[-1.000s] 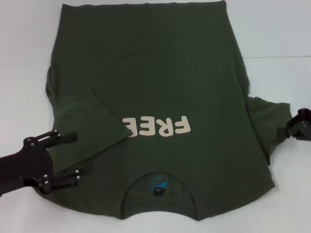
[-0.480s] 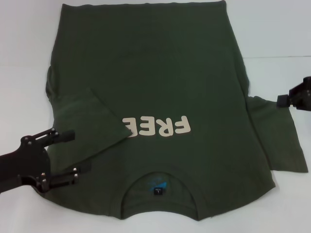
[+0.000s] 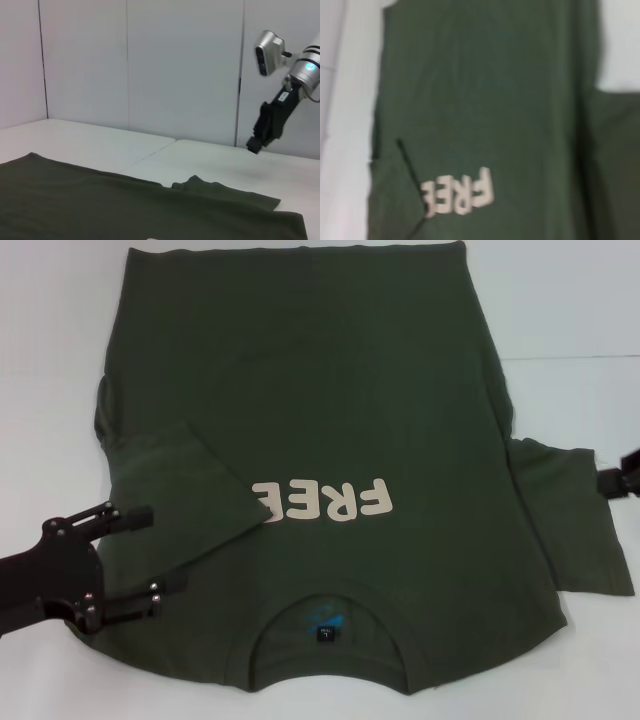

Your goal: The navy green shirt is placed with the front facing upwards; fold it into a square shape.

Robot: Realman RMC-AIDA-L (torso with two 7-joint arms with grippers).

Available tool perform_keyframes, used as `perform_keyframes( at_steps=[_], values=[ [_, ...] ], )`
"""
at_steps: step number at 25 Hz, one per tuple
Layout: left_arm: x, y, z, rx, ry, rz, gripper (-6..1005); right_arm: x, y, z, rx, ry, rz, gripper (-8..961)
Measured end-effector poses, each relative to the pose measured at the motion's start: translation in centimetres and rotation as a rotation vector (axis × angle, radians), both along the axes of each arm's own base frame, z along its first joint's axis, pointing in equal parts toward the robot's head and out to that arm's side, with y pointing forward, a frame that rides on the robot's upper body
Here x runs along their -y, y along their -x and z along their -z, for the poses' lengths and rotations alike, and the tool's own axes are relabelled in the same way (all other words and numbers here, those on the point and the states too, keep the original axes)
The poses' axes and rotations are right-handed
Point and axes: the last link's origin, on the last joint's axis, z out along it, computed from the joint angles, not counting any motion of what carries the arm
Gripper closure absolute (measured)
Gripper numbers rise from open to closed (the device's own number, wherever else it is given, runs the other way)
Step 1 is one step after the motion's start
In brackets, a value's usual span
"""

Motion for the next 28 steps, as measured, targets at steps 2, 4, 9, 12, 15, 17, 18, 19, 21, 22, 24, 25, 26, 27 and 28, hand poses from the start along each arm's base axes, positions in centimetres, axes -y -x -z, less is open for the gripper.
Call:
perform_keyframes(
  at_steps=[2, 4, 9, 12, 15, 17, 18, 19, 21, 22, 24, 25, 26, 27, 28],
  values=[
    [0.0, 0.0, 0.0, 0.001, 0.0, 0.0, 165, 0.4, -0.7, -0.4, 0.015, -0.002, 0.015, 832],
    [-0.1, -0.1, 0.1, 0.004, 0.002, 0.0, 165, 0.8, -1.4, -0.8, 0.028, -0.013, 0.024, 791],
    [-0.2, -0.1, 0.3, 0.016, 0.012, -0.001, 165, 1.5, -2.8, -1.1, 0.061, -0.013, 0.071, 687],
    [-0.2, -0.1, 0.4, 0.019, 0.014, -0.003, 165, 1.9, -3.8, -1.0, 0.109, 0.013, 0.12, 625],
    [-0.2, -0.1, 0.5, 0.025, 0.016, -0.007, 165, 2.2, -4.3, -0.5, 0.129, 0.05, 0.147, 501],
    [-0.2, 0.0, 0.4, 0.029, 0.013, -0.012, 165, 2.3, -4.4, -0.3, 0.13, 0.064, 0.154, 419],
    [-0.1, 0.0, 0.4, 0.031, 0.012, -0.014, 165, 2.3, -4.5, -0.3, 0.13, 0.068, 0.156, 369],
    [-0.1, 0.0, 0.4, 0.032, 0.013, -0.015, 165, 2.3, -4.4, -0.2, 0.13, 0.069, 0.157, 319],
    [-0.1, 0.1, 0.4, 0.033, 0.013, -0.017, 165, 2.3, -4.4, -0.2, 0.129, 0.069, 0.157, 219],
    [-0.1, 0.1, 0.4, 0.034, 0.012, -0.017, 165, 2.3, -4.4, -0.1, 0.129, 0.069, 0.157, 169],
    [-0.1, 0.1, 0.4, 0.034, 0.011, -0.018, 165, 2.3, -4.4, 0.1, 0.128, 0.068, 0.156, 148],
    [-0.1, 0.1, 0.4, 0.034, 0.011, -0.019, 165, 2.3, -4.4, 0.2, 0.127, 0.07, 0.155, 138],
    [-0.1, 0.1, 0.4, 0.034, 0.011, -0.019, 165, 2.3, -4.4, 0.3, 0.127, 0.073, 0.155, 128],
    [-0.1, 0.1, 0.4, 0.034, 0.011, -0.019, 165, 2.3, -4.4, 0.5, 0.125, 0.076, 0.156, 117],
    [-0.1, 0.1, 0.4, 0.034, 0.011, -0.019, 165, 2.3, -4.4, 0.7, 0.123, 0.079, 0.156, 107]
  ],
)
